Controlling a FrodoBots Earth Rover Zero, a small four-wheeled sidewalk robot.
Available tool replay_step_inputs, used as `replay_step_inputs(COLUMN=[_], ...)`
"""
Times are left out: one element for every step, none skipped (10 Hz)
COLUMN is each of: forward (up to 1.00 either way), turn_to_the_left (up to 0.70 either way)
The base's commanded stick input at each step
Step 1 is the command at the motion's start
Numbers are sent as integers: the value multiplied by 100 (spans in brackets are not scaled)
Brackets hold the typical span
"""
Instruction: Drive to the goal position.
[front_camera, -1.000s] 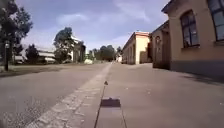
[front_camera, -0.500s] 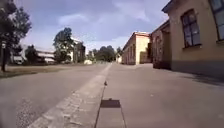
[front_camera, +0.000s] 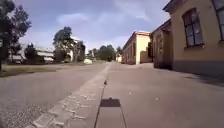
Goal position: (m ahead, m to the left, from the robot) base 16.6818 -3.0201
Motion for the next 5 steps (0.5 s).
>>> replay_step_inputs(forward=[45,45,45,45,45], turn_to_the_left=[0,0,0,0,0])
